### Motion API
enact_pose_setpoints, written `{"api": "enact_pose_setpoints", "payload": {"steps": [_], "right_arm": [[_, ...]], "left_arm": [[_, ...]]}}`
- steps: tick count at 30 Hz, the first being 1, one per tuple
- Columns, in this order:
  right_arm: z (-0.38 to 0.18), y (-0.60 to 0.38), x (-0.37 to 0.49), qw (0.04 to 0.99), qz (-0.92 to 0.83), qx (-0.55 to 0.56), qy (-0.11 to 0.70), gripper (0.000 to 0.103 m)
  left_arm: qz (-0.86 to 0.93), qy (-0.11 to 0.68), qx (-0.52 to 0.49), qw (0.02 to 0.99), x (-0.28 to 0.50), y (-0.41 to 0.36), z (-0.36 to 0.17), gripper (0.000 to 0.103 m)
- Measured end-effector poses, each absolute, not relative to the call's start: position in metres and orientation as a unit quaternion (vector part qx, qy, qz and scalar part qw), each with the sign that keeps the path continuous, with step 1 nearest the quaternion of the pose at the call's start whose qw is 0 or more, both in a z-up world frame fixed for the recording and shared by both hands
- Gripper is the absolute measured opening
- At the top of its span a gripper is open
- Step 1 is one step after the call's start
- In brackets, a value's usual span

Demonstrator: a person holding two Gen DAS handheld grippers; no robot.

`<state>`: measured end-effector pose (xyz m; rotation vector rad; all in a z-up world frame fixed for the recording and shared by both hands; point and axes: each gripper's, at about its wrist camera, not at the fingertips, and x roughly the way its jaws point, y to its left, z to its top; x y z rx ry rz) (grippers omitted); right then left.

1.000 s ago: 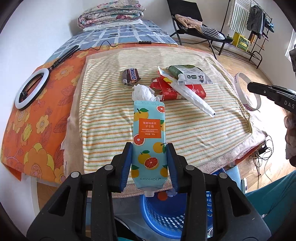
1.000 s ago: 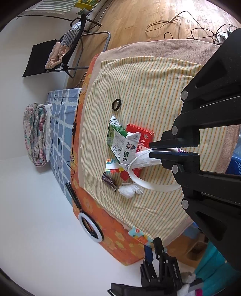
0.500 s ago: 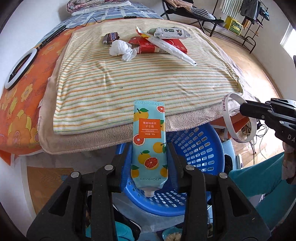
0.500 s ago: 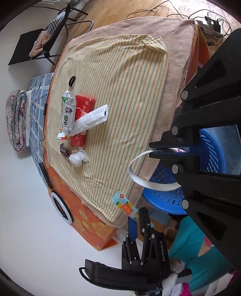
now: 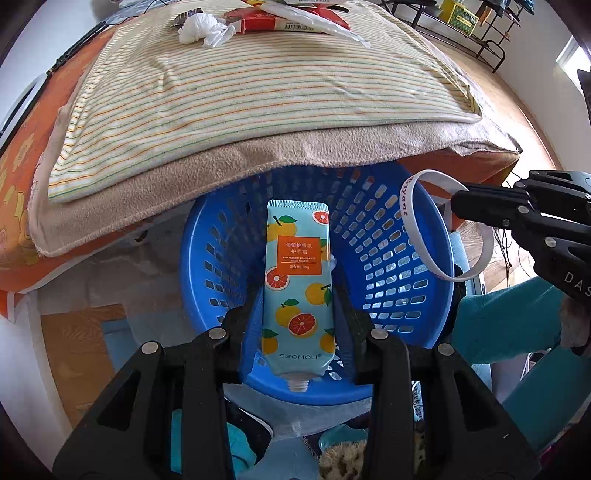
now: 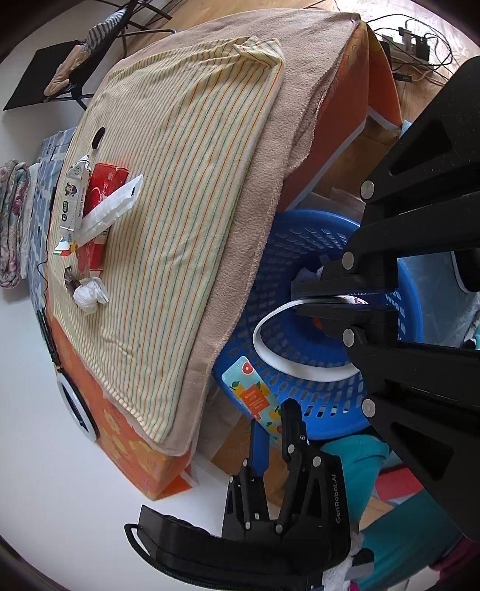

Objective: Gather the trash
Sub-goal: 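Carry the tube and white strap down over the blue basket with both tools, then open the left tool to drop the tube while the right tool drops the strap into the basket, then move both open tools back up over the towel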

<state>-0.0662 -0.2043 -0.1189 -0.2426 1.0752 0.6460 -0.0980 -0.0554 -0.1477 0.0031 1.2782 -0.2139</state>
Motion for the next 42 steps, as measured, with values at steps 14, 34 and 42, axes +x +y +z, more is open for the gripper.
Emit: {"api": "enact_pose_setpoints", "payload": {"steps": [14, 34, 42], "right_arm": [[-0.147, -0.196, -0.070, 0.783, 0.303, -0.133, 0.527, 0.002], [-0.151, -0.191, -0.071, 0.783, 0.291, -0.150, 0.529, 0.043], [-0.144, -0.195, -0.068, 0.793, 0.283, -0.145, 0.519, 0.058]], "left_arm": [[-0.097, 0.622, 0.001, 0.777, -0.099, -0.054, -0.171, 0.037], [-0.074, 0.625, -0.013, 0.777, -0.095, -0.040, -0.174, 0.052], [-0.067, 0.615, -0.008, 0.785, -0.090, -0.039, -0.162, 0.065]]}}
